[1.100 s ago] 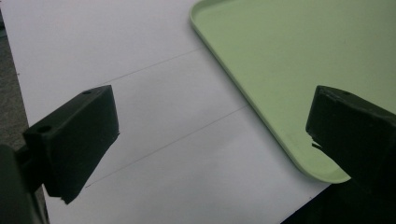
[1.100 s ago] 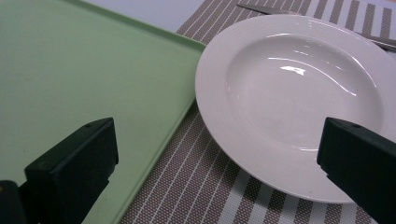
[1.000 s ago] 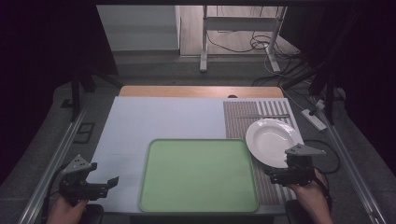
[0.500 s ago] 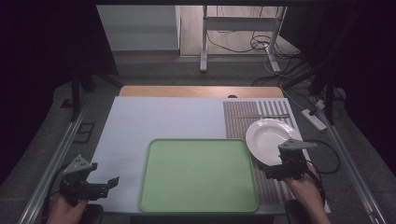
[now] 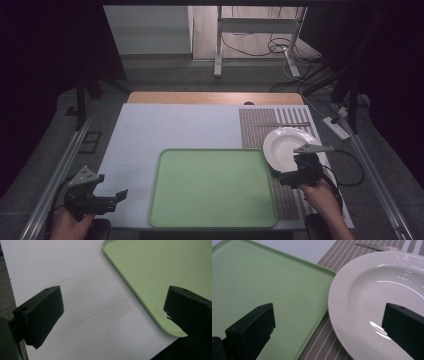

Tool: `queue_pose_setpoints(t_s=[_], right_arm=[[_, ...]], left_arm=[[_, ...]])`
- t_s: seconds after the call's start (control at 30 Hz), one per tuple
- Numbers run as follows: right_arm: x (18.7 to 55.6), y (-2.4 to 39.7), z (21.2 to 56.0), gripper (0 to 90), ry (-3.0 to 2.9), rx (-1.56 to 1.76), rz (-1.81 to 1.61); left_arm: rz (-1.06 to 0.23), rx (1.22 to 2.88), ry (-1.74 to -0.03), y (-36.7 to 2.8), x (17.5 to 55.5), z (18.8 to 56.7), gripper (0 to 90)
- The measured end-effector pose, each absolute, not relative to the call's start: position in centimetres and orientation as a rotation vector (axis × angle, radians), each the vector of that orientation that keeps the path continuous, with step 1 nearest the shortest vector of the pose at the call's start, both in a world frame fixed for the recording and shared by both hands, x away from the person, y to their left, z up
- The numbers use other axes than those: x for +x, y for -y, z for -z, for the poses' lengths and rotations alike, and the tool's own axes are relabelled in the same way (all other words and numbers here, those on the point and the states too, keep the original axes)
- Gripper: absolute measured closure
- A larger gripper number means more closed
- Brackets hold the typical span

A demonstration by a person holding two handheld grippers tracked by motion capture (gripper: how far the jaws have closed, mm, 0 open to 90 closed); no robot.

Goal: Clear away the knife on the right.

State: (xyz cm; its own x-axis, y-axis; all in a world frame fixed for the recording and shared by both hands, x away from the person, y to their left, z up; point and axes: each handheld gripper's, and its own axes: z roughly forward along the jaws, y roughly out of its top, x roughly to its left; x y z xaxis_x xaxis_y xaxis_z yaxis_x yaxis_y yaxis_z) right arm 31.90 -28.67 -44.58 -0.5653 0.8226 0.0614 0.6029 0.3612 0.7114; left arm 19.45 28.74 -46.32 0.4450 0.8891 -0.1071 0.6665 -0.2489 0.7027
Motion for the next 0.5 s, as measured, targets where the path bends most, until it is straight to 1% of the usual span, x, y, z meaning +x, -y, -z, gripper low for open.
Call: queue_pose_setpoints(t_s=[0.5], right_arm=[[34.5,27.5,45.2,0.0,-2.347,1.241,-0.961]], left_arm=[[-0.412,2.01,-1.303,-28.7,19.5,46.3,3.0]])
